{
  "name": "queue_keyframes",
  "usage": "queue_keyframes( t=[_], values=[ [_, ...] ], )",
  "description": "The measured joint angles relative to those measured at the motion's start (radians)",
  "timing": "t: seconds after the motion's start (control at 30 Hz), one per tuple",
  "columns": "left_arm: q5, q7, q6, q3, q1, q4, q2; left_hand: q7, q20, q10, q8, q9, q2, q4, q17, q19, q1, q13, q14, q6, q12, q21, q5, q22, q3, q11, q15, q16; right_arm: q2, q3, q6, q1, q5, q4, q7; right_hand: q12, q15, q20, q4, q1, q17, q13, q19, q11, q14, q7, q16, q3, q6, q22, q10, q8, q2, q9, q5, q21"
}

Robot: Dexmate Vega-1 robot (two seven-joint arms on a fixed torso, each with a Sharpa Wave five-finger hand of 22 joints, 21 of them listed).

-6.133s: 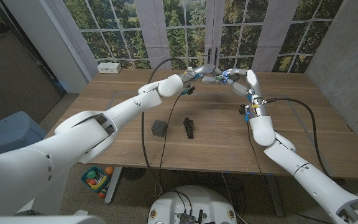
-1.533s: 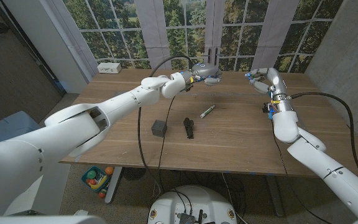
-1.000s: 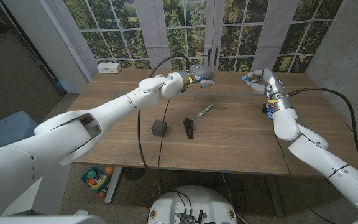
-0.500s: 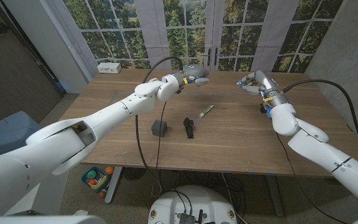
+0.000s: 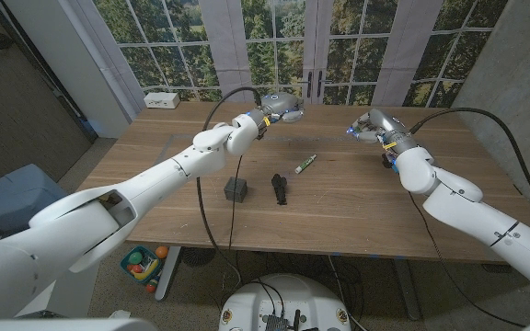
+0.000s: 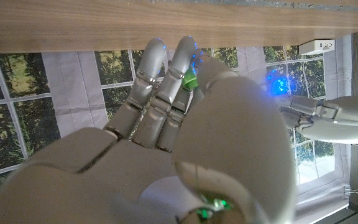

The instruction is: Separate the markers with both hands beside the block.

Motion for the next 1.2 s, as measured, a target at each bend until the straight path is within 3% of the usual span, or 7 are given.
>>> queue_keyframes(
  t=[0.1,0.3,0.57,0.9,0.97,1.07,1.2],
  values=[
    [-0.006,0.008,-0.004,-0.009,0.008,0.000,0.002,-0.009,0.013,-0.060,-0.055,-0.036,-0.003,-0.007,-0.028,-0.016,-0.026,-0.013,-0.043,-0.045,-0.046,-0.019,0.000,-0.004,0.005,0.017,0.012,-0.008,-0.007,-0.019,-0.025,0.016,0.000,-0.004,0.021,0.000,0.000,0.000,0.000,0.000,0.002,0.000,0.000,0.000,0.000,0.000,0.000,0.000,0.000,0.000,0.000,0.000,0.000,0.000,0.000,0.000],
    [-0.037,0.035,-0.032,-0.028,0.021,0.006,0.006,0.005,0.025,-0.149,-0.179,-0.111,-0.009,-0.024,-0.081,-0.043,-0.067,-0.032,-0.132,-0.134,-0.108,-0.065,0.000,-0.009,0.015,0.024,0.021,-0.022,-0.017,-0.056,-0.073,0.047,-0.005,-0.010,0.057,0.000,0.000,0.000,0.000,0.000,0.005,0.000,0.000,0.000,0.000,0.000,0.000,0.000,0.000,-0.003,0.000,0.000,0.000,0.000,0.000,0.000],
    [-0.091,0.066,-0.097,-0.050,0.032,0.033,0.007,-0.032,0.016,-0.253,-0.306,-0.207,-0.029,-0.020,-0.144,-0.094,-0.136,-0.044,-0.245,-0.188,-0.184,-0.136,-0.004,-0.011,0.019,0.028,0.032,-0.025,-0.022,-0.120,-0.130,0.102,-0.022,-0.003,0.104,0.000,0.000,0.000,0.000,0.000,0.007,-0.001,0.000,0.000,0.000,0.000,0.000,0.000,0.000,0.000,0.000,0.000,0.000,0.000,0.000,0.000],
    [-0.145,0.077,-0.162,-0.071,0.035,0.073,0.004,-0.085,0.019,-0.359,-0.429,-0.309,-0.056,0.022,-0.212,-0.131,-0.205,-0.048,-0.370,-0.229,-0.275,-0.216,-0.004,-0.014,0.005,0.019,0.037,-0.025,-0.018,-0.185,-0.201,0.157,-0.056,0.016,0.160,-0.005,0.004,0.000,0.000,-0.001,0.009,0.002,0.000,-0.001,-0.004,-0.002,0.000,0.000,-0.020,0.000,-0.009,-0.004,0.001,0.005,0.000,0.000],
    [-0.162,0.078,-0.184,-0.075,0.035,0.081,0.002,-0.094,0.021,-0.385,-0.454,-0.325,-0.059,0.025,-0.225,-0.135,-0.211,-0.049,-0.400,-0.238,-0.297,-0.232,-0.004,-0.014,0.005,0.014,0.039,-0.025,-0.017,-0.194,-0.209,0.164,-0.061,0.018,0.164,-0.007,-0.001,-0.001,0.000,-0.013,0.010,0.007,-0.009,0.001,-0.016,-0.004,0.003,0.000,-0.036,-0.002,-0.021,-0.008,0.013,0.009,0.000,0.000],
    [-0.162,0.078,-0.184,-0.079,0.035,0.091,0.000,-0.103,0.021,-0.407,-0.481,-0.338,-0.059,0.029,-0.237,-0.146,-0.211,-0.053,-0.425,-0.253,-0.318,-0.248,-0.004,-0.014,0.001,0.012,0.037,-0.025,-0.016,-0.204,-0.241,0.172,-0.075,0.019,0.185,-0.028,0.011,0.009,0.006,-0.025,0.014,0.010,-0.045,0.005,-0.065,-0.005,-0.016,0.006,-0.086,-0.006,-0.069,-0.033,0.026,0.009,-0.002,-0.013],
    [-0.189,0.085,-0.220,-0.086,0.036,0.104,-0.003,-0.109,0.021,-0.411,-0.492,-0.342,-0.059,0.024,-0.241,-0.146,-0.211,-0.053,-0.430,-0.262,-0.323,-0.254,-0.004,-0.014,-0.004,0.008,0.042,-0.025,-0.015,-0.248,-0.289,0.213,-0.090,0.020,0.234,-0.049,0.038,0.014,0.013,-0.036,0.001,-0.007,-0.093,0.020,-0.121,0.000,-0.045,-0.001,-0.158,-0.007,-0.139,-0.064,0.035,0.009,-0.003,-0.030]
  ],
)
